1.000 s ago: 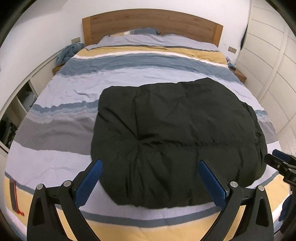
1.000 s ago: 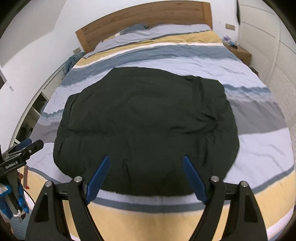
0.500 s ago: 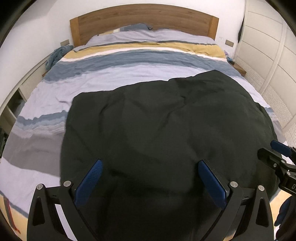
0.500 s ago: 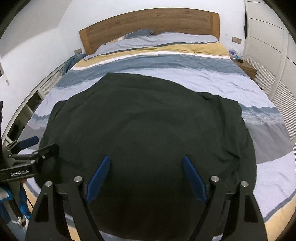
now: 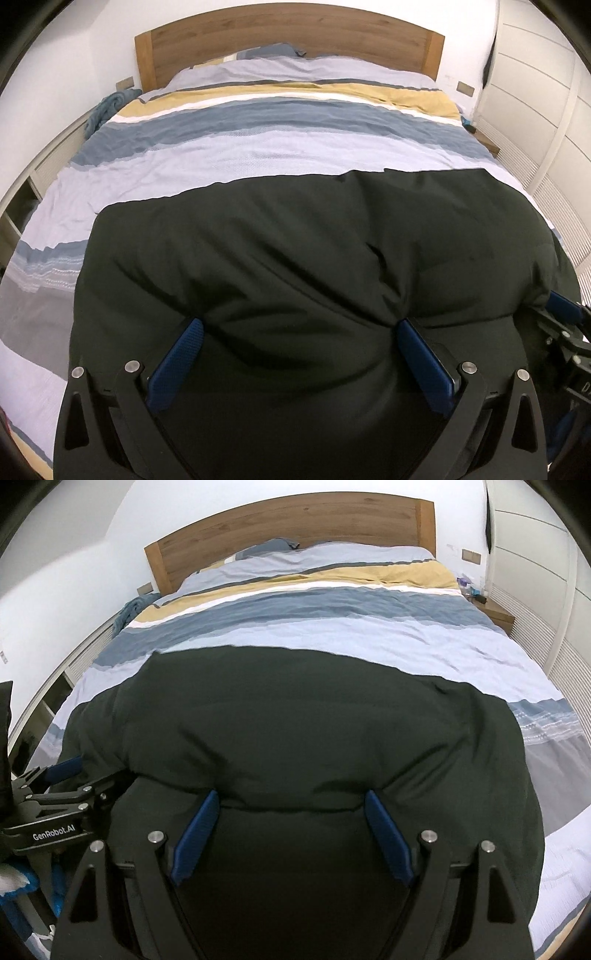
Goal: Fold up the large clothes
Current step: 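Press down on the black coat bundle with both open grippers to flatten it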
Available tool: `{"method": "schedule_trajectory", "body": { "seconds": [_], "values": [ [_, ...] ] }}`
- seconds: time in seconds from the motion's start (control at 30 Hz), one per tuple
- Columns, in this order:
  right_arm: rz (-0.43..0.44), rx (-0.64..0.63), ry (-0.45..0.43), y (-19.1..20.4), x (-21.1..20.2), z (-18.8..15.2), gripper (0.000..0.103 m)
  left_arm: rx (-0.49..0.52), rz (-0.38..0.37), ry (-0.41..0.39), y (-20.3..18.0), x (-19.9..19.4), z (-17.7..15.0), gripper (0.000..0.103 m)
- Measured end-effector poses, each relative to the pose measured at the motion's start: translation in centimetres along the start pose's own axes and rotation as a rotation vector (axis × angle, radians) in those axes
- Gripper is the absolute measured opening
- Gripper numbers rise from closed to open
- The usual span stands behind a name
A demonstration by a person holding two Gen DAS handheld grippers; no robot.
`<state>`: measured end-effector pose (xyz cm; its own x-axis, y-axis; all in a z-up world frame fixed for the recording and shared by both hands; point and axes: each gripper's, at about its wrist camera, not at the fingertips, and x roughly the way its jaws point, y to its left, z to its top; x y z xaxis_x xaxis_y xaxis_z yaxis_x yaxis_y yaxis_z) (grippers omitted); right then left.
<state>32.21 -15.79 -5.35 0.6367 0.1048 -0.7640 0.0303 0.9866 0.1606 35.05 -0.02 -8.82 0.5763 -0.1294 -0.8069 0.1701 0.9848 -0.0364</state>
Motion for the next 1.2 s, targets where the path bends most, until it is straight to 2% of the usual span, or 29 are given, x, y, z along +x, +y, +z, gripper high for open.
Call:
{"method": "schedule_trajectory", "body": {
  "seconds": [0.37, 0.53, 0.67, 0.73, 0.8, 0.9, 1.03, 1.1, 1.2],
  "values": [
    [-0.052, 0.042, -0.003, -4.7, 1.1, 1.5, 0.081, -0.026, -0.005, 0.005, 1.2, 1.0, 0.8, 0.103],
    [-0.119, 0.067, 0.022, -8.0, 1.1, 1.3, 0.081, -0.071, 0.015, 0.013, 3.4, 1.0, 1.0, 0.103],
    [-0.195, 0.102, 0.06, -10.9, 0.9, 0.9, 0.081, -0.112, 0.064, 0.028, 5.8, 0.9, 1.1, 0.103],
    [-0.237, 0.131, 0.072, -12.0, 0.5, 0.9, 0.081, -0.125, 0.078, 0.018, 6.2, 0.2, 1.0, 0.103],
    [-0.237, 0.167, 0.06, -12.5, -0.5, 0.9, 0.081, -0.133, 0.076, -0.006, 6.2, -0.8, 1.0, 0.103],
    [-0.188, 0.141, 0.01, -10.4, -2.1, 1.6, 0.081, -0.137, 0.026, -0.036, 5.3, -1.9, 1.2, 0.103],
    [-0.09, 0.066, -0.028, -5.6, -2.3, 3.1, 0.081, -0.106, -0.023, -0.039, 3.8, -1.7, 1.9, 0.103],
    [-0.032, 0.041, -0.026, -3.3, -1.7, 3.6, 0.081, -0.089, -0.023, -0.022, 3.3, -1.0, 2.0, 0.103],
    [-0.005, 0.007, 0.003, -1.2, 0.2, 3.7, 0.081, -0.072, 0.005, 0.01, 3.2, 0.2, 2.1, 0.103]
  ]
}}
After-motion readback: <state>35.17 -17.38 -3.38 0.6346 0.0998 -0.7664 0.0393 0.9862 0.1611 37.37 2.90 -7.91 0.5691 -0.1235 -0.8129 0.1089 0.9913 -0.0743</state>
